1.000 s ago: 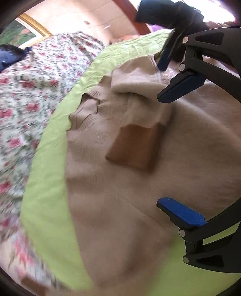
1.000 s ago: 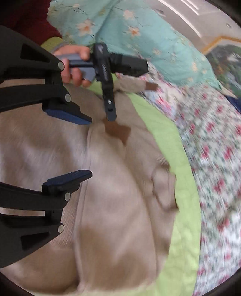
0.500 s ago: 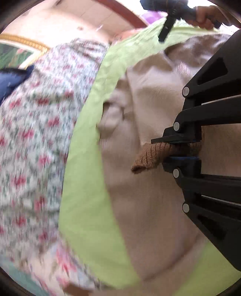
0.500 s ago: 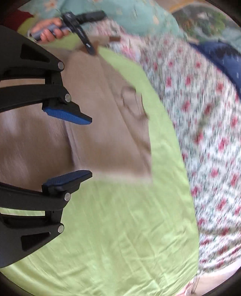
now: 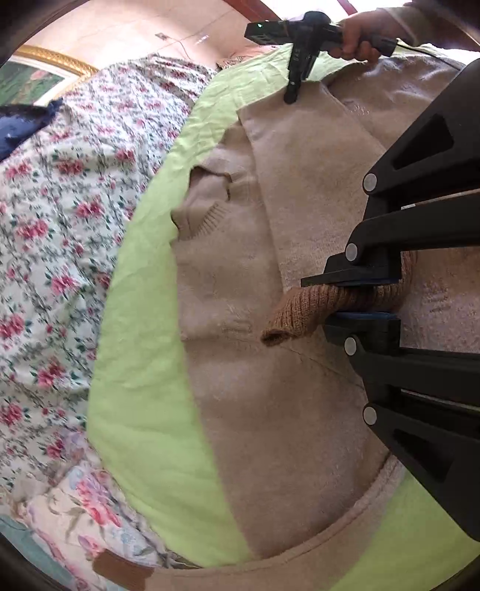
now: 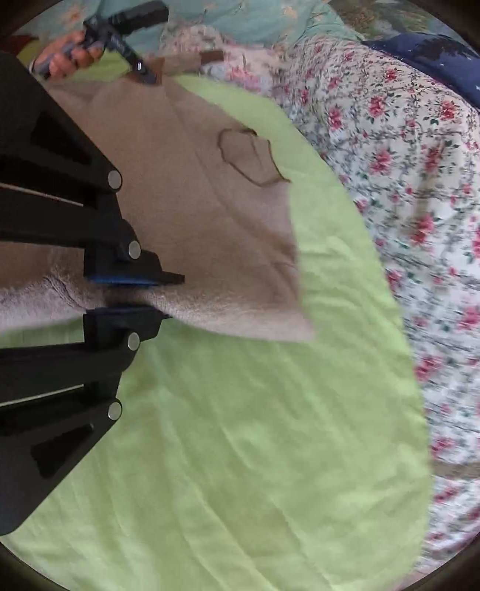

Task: Fold small clothes
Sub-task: 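Fold the held sleeve across the sweater body and release with the right gripper, then grasp the other brown cuff with the left gripper and fold it across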

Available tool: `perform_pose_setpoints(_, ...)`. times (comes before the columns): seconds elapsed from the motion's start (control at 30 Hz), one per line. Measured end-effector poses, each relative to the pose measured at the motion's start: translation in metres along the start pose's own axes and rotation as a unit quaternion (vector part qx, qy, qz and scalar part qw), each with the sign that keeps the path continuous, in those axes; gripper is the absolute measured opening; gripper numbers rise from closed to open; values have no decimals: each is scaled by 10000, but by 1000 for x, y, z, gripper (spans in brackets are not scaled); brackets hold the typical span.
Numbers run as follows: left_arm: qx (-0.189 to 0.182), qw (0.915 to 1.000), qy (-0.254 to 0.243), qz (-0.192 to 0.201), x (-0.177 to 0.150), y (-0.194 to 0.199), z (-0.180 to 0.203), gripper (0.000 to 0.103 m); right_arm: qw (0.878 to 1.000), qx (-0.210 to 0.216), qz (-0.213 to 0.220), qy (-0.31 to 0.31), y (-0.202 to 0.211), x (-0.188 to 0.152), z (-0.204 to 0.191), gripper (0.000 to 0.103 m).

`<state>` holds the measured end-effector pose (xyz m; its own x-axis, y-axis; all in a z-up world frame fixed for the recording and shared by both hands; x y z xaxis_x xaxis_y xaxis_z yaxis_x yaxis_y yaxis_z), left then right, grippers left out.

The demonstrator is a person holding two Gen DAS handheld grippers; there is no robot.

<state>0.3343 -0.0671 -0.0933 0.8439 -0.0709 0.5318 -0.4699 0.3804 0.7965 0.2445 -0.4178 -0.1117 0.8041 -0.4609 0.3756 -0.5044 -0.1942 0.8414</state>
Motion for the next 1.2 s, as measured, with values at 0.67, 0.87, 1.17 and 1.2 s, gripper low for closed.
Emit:
perform_pose_setpoints(0.67, 410, 9991, 41, 70, -16, 57, -46, 18, 9994, -240, -37, 231, 19, -71, -48, 30)
perform_pose_setpoints(0.87, 1276, 9895, 461, 493, -5, 111, -126, 55, 9981, 326, 56, 528, 38, -91, -89, 47)
perform_pose_setpoints(1.17, 2398, 9578, 1402, 745, 60, 112, -246, 84, 9960, 572, -152, 674, 38, -113, -113, 47)
perform_pose_setpoints(1.2, 2402, 9578, 1430, 674, 66, 106, -254, 84, 9959, 572, -187, 683, 36, -114, -115, 47)
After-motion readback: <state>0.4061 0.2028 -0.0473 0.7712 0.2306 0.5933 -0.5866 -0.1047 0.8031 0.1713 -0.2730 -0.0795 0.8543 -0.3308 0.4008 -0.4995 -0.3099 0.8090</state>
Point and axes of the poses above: each gripper's, at about its wrist camera, not at the fingertips, and y roughly against the way its jaws point, z to its right, x to its top, the point moved 7 cm from there along -y, roughly the way its jaws point, and after that the axes turned 6 degrees about -z, right-handed, at the moved point
